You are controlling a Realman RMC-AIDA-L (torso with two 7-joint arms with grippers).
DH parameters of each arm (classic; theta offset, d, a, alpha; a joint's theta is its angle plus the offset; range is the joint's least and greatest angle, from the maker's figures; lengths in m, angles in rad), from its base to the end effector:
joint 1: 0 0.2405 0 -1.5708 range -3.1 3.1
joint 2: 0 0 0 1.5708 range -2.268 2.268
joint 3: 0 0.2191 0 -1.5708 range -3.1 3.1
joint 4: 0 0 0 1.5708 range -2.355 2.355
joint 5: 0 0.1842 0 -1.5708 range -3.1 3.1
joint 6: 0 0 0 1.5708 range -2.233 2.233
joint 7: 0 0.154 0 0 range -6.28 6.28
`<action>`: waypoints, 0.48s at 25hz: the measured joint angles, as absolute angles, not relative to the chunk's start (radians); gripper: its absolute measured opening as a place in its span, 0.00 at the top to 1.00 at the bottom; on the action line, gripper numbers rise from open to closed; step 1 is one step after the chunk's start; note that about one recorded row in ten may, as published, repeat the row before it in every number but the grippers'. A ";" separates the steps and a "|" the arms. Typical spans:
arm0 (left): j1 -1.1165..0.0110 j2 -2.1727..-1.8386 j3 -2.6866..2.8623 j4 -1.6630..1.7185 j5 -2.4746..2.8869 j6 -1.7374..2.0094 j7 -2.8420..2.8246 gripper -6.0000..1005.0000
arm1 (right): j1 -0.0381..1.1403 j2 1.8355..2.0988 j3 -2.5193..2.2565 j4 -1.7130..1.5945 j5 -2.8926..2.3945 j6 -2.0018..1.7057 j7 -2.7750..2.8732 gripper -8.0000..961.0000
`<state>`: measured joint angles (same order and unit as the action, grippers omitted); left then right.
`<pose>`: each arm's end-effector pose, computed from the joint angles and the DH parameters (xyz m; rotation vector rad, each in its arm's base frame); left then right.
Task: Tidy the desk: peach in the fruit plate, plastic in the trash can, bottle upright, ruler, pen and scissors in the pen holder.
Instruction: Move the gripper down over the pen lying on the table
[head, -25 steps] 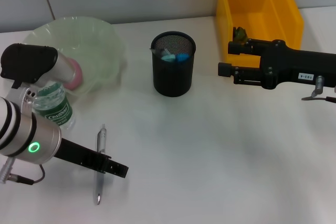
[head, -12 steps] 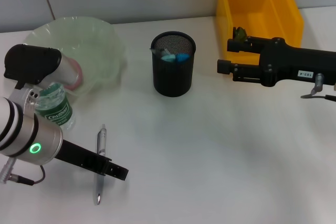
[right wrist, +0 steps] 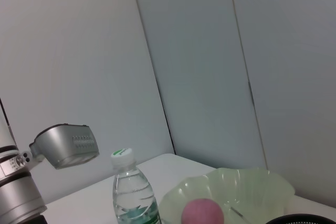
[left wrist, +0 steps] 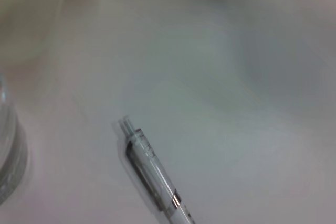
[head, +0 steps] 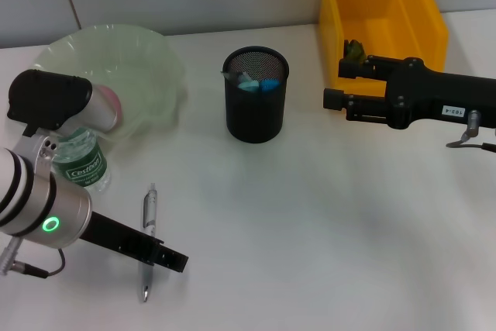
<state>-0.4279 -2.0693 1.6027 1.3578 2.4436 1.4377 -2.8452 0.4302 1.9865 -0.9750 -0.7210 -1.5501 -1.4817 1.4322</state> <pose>-0.1845 0.2733 -0.0306 -2.5181 -1.3240 0.3965 0.2030 0.3090 0.0450 -2.5728 0.5808 0.8940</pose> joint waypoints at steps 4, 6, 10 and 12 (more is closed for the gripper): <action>-0.428 -2.069 1.610 1.358 2.444 1.439 -2.841 0.19 | 0.430 1.986 -0.972 -0.721 -1.548 -1.482 1.437 0.25; -0.429 -2.068 1.617 1.358 2.444 1.440 -2.839 0.21 | 0.429 1.987 -0.967 -0.721 -1.548 -1.482 1.437 0.25; -0.429 -2.068 1.622 1.358 2.444 1.440 -2.838 0.28 | 0.429 1.986 -0.963 -0.721 -1.548 -1.483 1.437 0.25; -0.432 -2.068 1.628 1.358 2.447 1.441 -2.838 0.32 | 0.429 1.987 -0.963 -0.721 -1.547 -1.485 1.437 0.25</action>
